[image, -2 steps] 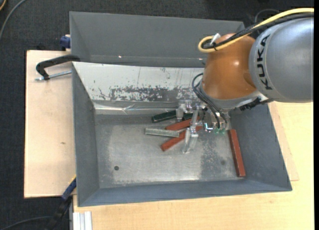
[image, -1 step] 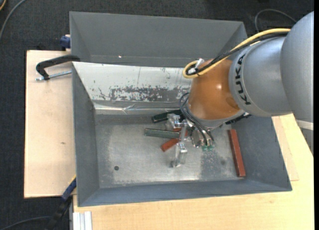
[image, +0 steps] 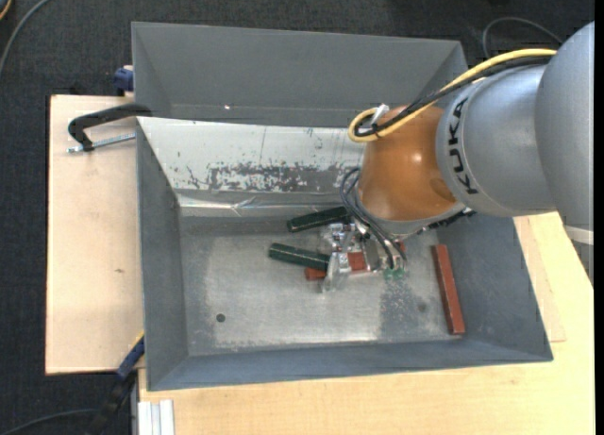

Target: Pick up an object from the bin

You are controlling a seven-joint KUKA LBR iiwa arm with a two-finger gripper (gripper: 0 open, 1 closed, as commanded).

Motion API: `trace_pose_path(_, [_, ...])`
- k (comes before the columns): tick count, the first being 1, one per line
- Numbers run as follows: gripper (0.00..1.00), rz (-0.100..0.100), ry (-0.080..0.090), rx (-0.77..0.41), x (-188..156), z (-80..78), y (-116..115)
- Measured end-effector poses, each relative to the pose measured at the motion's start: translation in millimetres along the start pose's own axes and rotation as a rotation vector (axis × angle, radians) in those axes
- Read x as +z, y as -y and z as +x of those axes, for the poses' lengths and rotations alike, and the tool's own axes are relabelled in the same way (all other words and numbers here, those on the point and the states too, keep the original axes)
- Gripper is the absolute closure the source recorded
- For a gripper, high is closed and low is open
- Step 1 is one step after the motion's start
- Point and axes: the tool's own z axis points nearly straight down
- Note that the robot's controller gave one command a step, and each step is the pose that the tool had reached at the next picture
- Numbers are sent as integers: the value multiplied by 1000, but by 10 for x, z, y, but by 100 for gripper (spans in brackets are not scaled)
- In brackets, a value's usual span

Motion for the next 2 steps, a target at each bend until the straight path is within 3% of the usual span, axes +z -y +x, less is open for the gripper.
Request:
trace_pose_path(1, [100,0,-4,-78,-1203,157,84])
trace_pose_path(2, [100,0,0,-325,-2799,-230,176])
